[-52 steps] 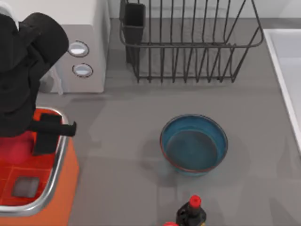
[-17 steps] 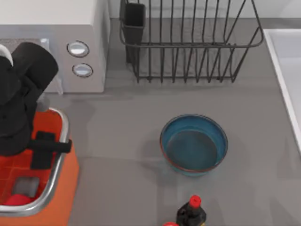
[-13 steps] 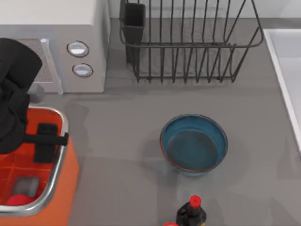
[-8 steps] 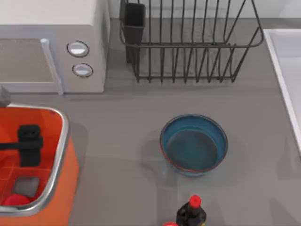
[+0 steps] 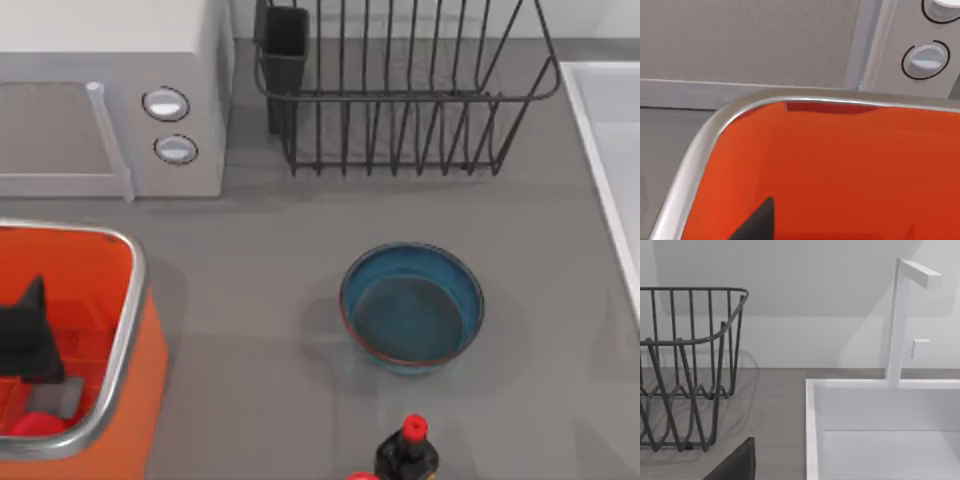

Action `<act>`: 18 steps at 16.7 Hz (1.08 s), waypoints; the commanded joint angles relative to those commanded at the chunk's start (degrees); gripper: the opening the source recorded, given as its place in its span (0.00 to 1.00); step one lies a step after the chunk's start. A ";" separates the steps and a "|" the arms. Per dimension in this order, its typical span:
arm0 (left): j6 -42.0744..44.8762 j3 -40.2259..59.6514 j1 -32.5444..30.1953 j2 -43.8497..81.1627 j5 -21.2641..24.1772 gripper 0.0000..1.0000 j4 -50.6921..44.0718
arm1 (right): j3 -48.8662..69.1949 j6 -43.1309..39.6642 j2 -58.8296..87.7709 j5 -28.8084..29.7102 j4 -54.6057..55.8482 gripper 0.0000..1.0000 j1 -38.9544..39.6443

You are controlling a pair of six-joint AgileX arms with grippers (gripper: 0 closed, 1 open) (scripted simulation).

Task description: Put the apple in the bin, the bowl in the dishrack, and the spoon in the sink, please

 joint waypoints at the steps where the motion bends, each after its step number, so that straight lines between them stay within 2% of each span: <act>1: 1.56 -3.32 0.64 -4.01 0.95 1.00 3.42 | 0.00 0.00 0.00 0.00 0.00 1.00 0.00; 4: 5.19 -10.14 4.16 -12.88 2.46 1.00 12.41 | 0.00 0.00 0.00 0.00 0.00 1.00 0.00; 7: 6.55 -12.30 7.07 -16.93 2.83 1.00 16.66 | 0.00 0.00 0.00 0.00 0.00 1.00 0.00; 14: 6.63 -12.35 7.29 -17.18 2.87 1.00 16.92 | 0.59 0.36 0.60 -0.05 -0.51 1.00 0.48; 18: 6.63 -12.35 7.29 -17.18 2.87 1.00 16.92 | 8.90 4.72 9.07 -0.54 -7.13 1.00 6.42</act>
